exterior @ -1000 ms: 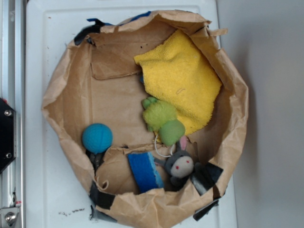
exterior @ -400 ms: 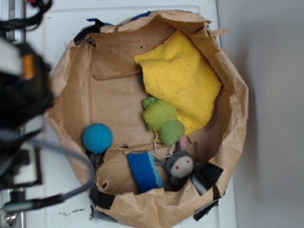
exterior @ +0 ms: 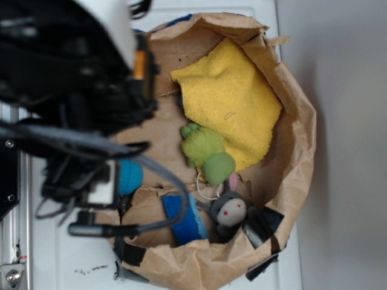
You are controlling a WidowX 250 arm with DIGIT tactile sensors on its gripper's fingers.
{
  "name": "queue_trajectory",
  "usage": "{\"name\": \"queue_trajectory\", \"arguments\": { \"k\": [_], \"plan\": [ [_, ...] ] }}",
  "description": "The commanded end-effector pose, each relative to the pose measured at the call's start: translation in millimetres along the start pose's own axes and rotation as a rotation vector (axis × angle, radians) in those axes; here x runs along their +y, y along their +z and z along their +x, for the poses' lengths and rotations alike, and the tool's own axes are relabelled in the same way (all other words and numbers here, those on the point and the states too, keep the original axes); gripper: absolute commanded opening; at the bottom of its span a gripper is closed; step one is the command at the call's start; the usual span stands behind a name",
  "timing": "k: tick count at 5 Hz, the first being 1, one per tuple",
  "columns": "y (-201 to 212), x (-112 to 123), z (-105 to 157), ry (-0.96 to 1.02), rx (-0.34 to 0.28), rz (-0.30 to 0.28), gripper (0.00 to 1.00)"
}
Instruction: Grab the gray animal.
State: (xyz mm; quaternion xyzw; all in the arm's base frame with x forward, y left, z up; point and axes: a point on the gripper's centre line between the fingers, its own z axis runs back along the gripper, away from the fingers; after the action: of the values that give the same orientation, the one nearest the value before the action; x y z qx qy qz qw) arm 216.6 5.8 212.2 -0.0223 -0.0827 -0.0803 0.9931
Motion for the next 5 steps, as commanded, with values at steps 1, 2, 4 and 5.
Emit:
{"name": "queue_trajectory", "arguments": {
  "k": [1,2,4,5],
  "plan": [
    [-30,-33,41,-0.18,-0.025,0.02,1.0],
    [-56,-29,49,-0.225,-0.027,0.002,1.0],
    [-55,-17,52,-0.274,-0.082,-0.071,1.0],
    [-55,-17,52,-0.274,-0.082,-0.071,1.0]
  ]
}}
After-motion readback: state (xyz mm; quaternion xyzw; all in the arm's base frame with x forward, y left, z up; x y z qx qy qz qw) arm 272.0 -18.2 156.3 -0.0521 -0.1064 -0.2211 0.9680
